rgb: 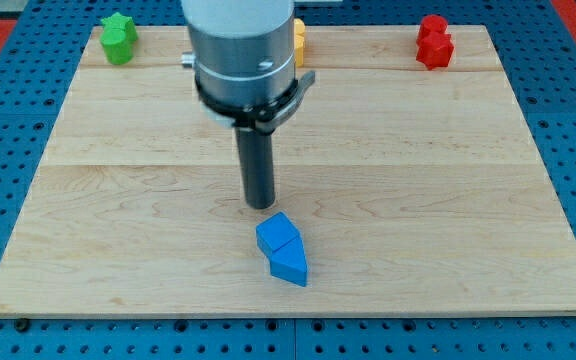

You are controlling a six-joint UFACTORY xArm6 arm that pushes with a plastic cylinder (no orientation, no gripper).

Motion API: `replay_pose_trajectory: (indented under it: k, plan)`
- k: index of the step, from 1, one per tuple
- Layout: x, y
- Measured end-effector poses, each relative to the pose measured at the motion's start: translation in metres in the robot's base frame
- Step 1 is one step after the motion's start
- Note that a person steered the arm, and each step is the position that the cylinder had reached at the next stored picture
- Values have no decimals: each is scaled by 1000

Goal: Move blue triangle to center left of the board

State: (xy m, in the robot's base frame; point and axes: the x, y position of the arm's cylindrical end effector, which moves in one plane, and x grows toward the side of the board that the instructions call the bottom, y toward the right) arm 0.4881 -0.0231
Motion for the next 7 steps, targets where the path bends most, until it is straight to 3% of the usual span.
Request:
replay_pose_trajectory:
  k: [1,2,3,5,7]
  plan:
    - [7,74]
    - [71,85]
    - [111,46]
    - [93,2]
    - [74,-99]
